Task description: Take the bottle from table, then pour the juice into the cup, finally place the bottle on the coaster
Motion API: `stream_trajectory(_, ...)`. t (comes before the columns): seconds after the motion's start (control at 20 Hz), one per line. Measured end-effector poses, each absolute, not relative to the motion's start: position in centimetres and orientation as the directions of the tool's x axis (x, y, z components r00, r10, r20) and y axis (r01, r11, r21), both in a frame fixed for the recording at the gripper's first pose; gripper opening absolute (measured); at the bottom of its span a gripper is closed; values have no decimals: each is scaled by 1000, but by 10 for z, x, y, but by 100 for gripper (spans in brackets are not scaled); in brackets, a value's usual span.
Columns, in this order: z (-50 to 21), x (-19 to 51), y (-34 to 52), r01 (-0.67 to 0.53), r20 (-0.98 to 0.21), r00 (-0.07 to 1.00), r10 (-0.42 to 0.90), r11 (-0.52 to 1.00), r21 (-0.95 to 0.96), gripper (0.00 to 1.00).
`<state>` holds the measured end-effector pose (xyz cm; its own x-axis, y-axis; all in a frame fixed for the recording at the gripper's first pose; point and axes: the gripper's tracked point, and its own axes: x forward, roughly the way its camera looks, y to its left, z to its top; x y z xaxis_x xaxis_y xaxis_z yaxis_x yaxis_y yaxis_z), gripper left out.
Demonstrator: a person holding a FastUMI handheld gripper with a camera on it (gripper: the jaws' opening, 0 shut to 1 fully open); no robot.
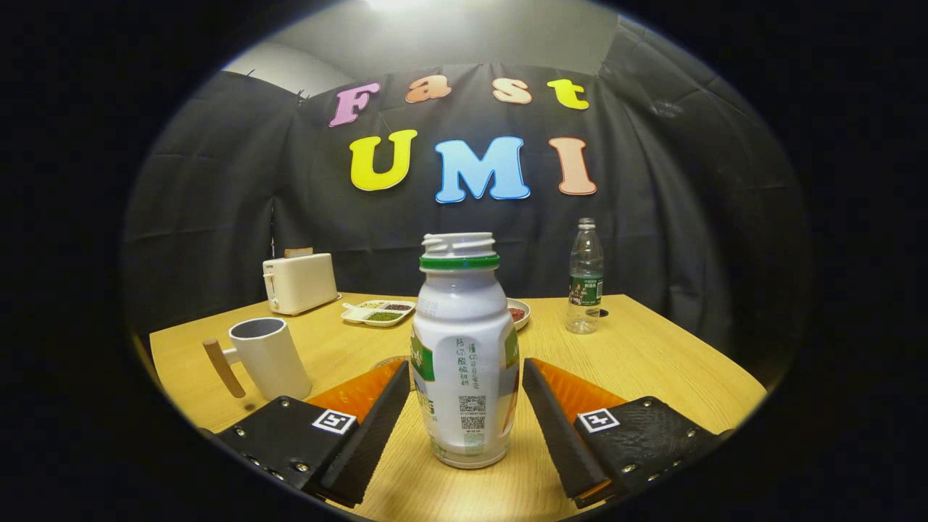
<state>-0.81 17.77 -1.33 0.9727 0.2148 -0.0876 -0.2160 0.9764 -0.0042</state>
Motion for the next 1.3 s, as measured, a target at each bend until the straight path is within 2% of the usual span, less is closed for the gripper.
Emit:
stream_trajectory(0.05,-14,-5,176,-206,-87,975,204,979,-6,95)
stream_trajectory(0.15,-15,-5,178,-205,-96,974,203,979,-12,84)
stream_trajectory(0.6,-13,-3,180,-191,-115,976,186,981,-32,75)
stream_trajectory(0.65,-13,-4,181,-191,-114,976,186,981,-36,70)
stream_trajectory(1.3,18,-3,206,-184,-86,982,166,941,-284,70)
